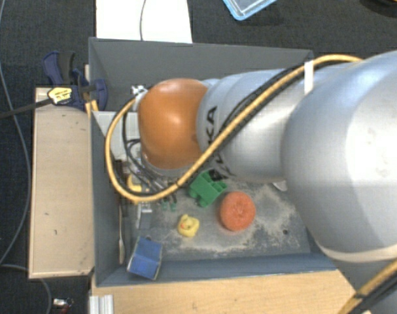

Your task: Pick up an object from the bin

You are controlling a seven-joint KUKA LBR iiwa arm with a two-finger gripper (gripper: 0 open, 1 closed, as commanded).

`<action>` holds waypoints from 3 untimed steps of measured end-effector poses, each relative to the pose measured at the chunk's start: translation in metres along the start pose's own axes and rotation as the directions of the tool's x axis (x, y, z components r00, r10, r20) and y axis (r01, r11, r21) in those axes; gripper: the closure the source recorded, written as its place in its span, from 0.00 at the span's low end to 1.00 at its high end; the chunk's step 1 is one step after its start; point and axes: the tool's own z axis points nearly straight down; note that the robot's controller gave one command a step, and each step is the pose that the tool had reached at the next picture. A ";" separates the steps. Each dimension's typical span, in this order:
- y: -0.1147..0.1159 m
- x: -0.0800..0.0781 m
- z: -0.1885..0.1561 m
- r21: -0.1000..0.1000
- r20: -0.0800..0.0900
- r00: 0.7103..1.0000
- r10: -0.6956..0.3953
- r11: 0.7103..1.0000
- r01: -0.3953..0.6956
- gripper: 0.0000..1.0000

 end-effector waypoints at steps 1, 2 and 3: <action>-0.001 -0.002 -0.005 -0.002 0.007 1.000 0.007 1.000 -0.007 0.00; -0.015 -0.026 0.001 -0.004 0.009 0.998 0.069 0.998 -0.069 0.00; -0.006 -0.037 0.000 -0.007 0.011 0.980 0.201 0.980 -0.200 0.00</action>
Offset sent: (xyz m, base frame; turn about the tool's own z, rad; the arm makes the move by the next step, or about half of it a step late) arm 0.0288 -0.0175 -0.0030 0.0860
